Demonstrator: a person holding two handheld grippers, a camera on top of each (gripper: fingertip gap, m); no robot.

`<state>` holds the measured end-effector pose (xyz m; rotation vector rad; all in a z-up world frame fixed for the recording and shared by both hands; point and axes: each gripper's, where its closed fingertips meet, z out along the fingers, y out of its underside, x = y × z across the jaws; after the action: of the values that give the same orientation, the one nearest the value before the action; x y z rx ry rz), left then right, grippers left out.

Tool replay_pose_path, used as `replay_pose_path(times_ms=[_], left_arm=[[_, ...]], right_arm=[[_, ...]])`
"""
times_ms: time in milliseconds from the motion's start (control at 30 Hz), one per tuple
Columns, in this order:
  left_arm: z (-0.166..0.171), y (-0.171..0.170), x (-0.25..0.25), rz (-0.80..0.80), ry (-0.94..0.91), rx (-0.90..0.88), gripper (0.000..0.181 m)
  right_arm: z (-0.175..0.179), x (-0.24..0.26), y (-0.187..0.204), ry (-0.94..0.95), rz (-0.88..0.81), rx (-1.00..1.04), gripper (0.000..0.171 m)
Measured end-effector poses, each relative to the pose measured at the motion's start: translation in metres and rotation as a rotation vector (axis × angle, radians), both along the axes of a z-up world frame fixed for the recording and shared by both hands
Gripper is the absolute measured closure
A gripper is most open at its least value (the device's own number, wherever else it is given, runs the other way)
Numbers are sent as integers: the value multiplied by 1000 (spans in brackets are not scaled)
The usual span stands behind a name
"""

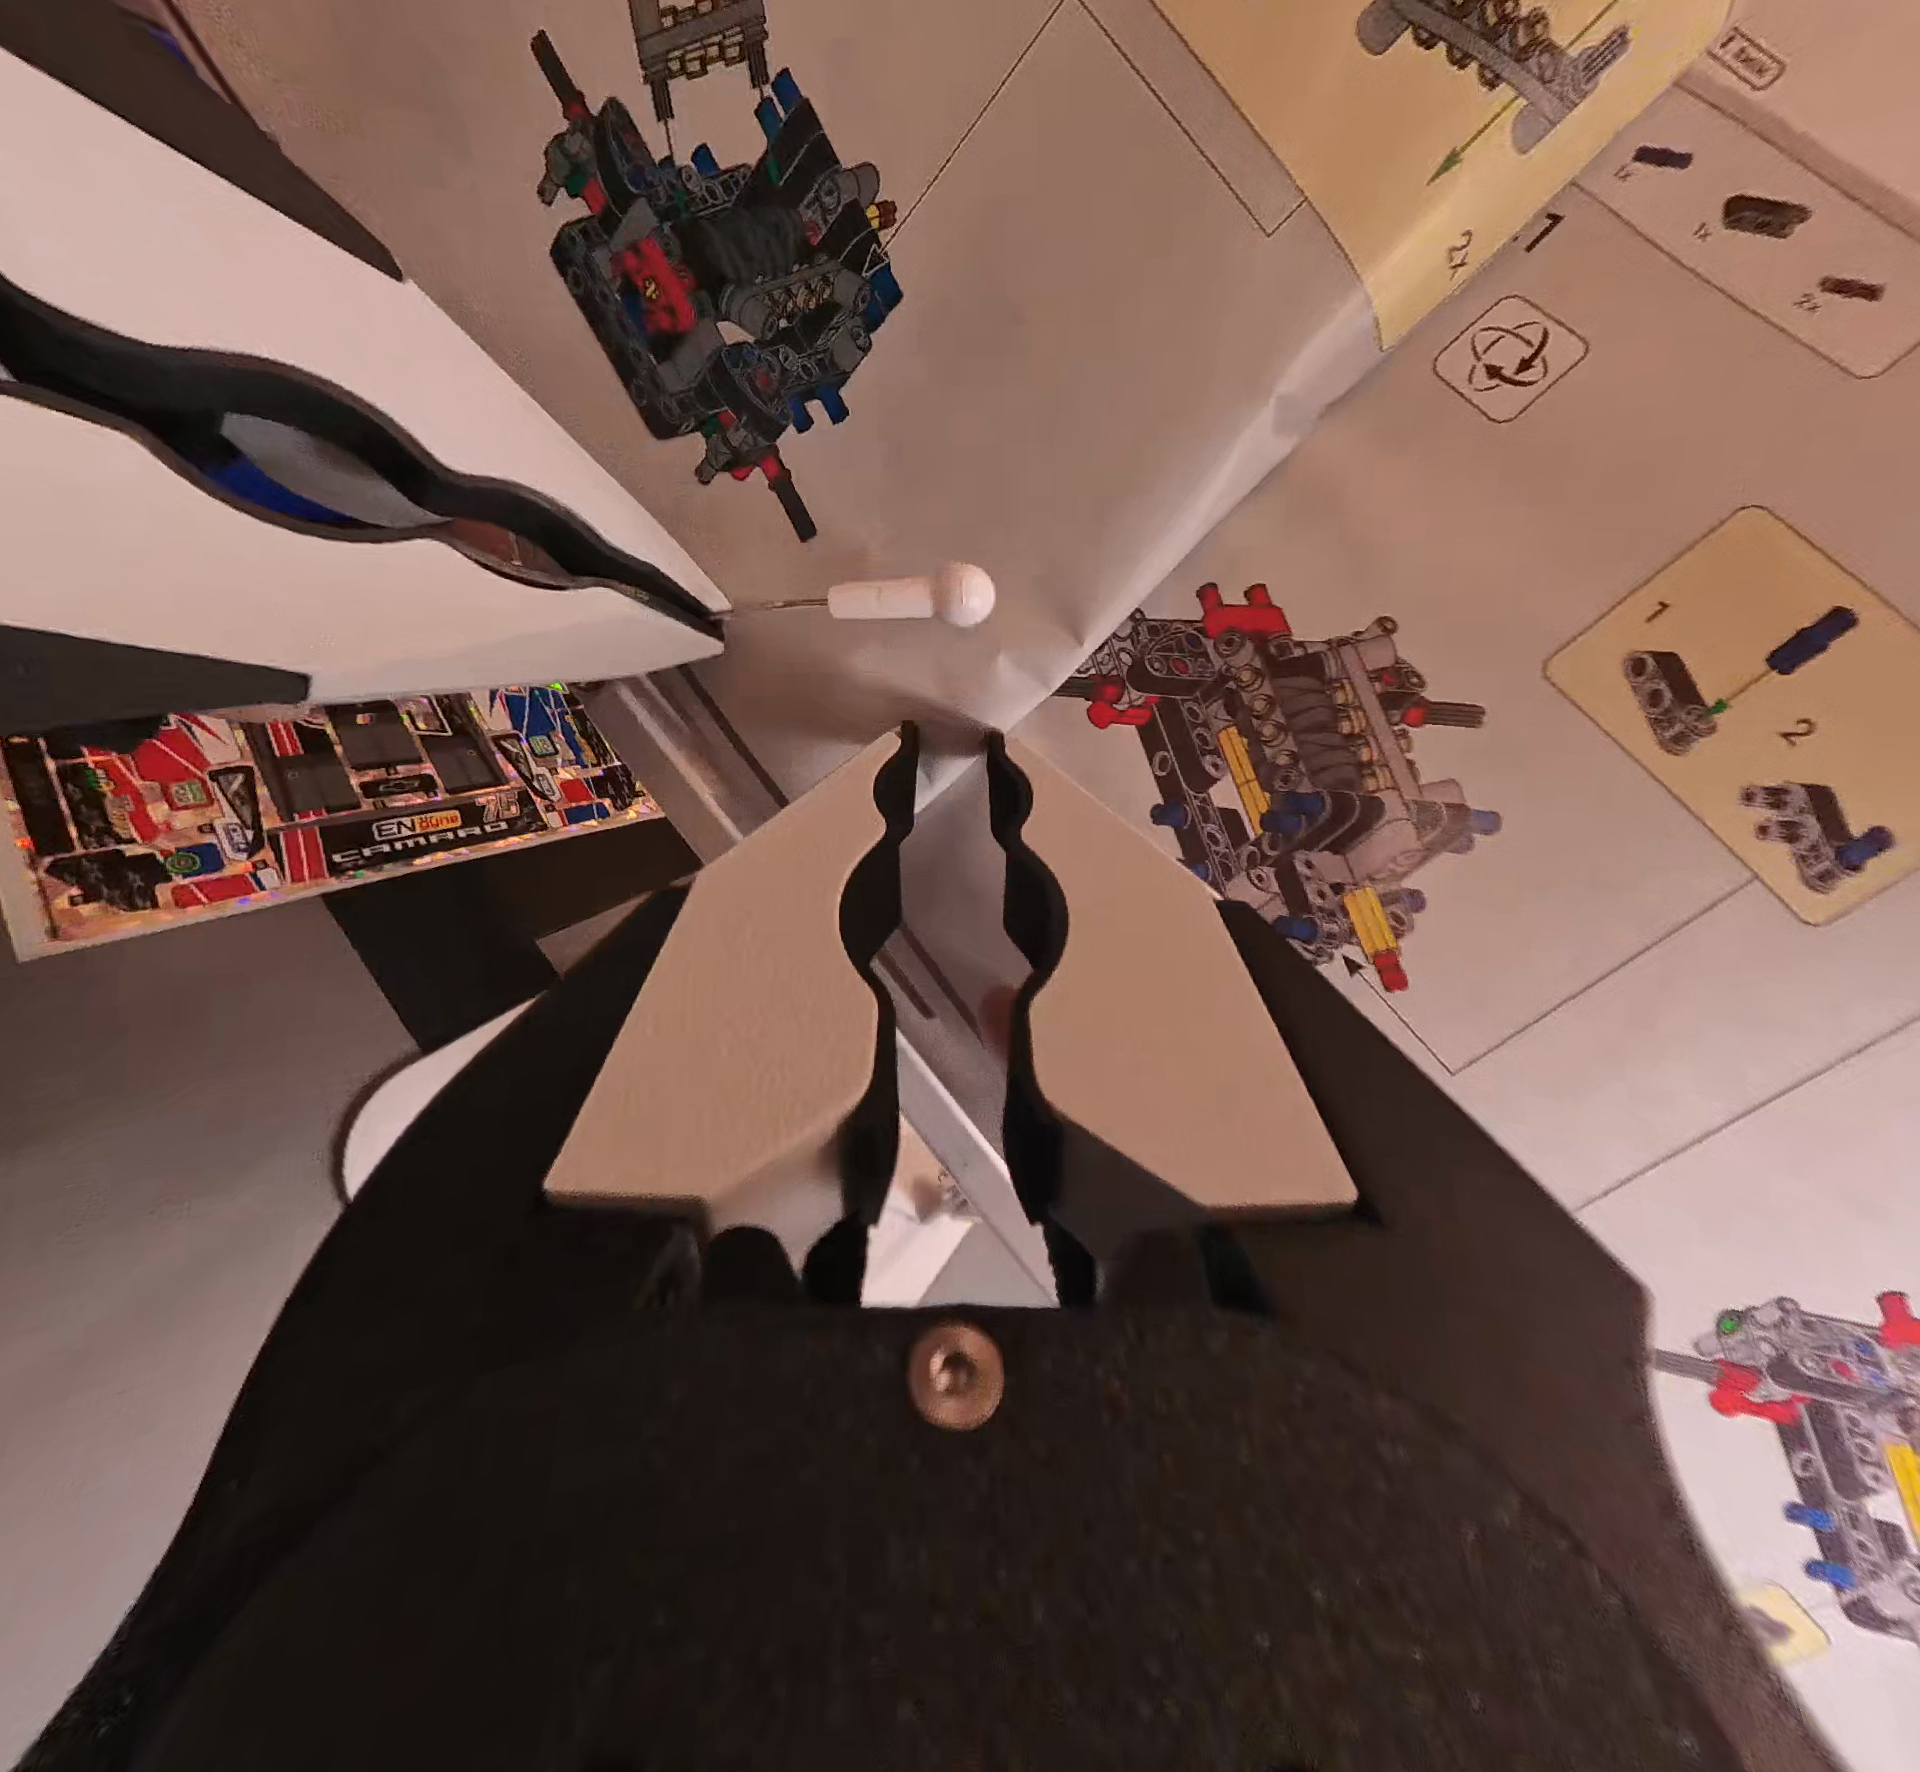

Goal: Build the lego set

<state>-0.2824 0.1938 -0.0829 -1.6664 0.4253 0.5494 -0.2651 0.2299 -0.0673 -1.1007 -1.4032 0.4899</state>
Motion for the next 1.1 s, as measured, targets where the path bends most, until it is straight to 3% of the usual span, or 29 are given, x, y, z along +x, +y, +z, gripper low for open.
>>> replay_pose_path(times_ms=[100,367,500,600,667,767,867,933,1000,1100], left_arm=[[-1,2,2,-6,-8,24,181],[-2,5,5,-8,-54,22,181],[-2,2,5,11,-40,-21,181],[1,-5,17,-73,-52,-60,176],[17,-9,27,-170,-159,-46,161],[49,-2,24,-199,-341,-4,154],[58,19,13,-127,-349,-42,152],[57,32,7,-52,-307,-57,162],[56,39,-7,62,-237,-48,181],[50,42,-18,161,-169,-49,181]], right_arm=[[1,-3,-6,14,29,58,161],[-14,-17,-22,-146,82,547,169],[-22,-27,-23,-177,58,483,170],[-23,-25,-23,-163,60,453,170],[-23,-23,-25,-159,75,416,168],[-15,-16,-33,-113,129,314,165],[2,-3,-24,-35,116,149,163],[9,4,-12,-5,91,57,160],[9,8,3,-7,58,18,159],[5,8,12,-9,36,28,164]])
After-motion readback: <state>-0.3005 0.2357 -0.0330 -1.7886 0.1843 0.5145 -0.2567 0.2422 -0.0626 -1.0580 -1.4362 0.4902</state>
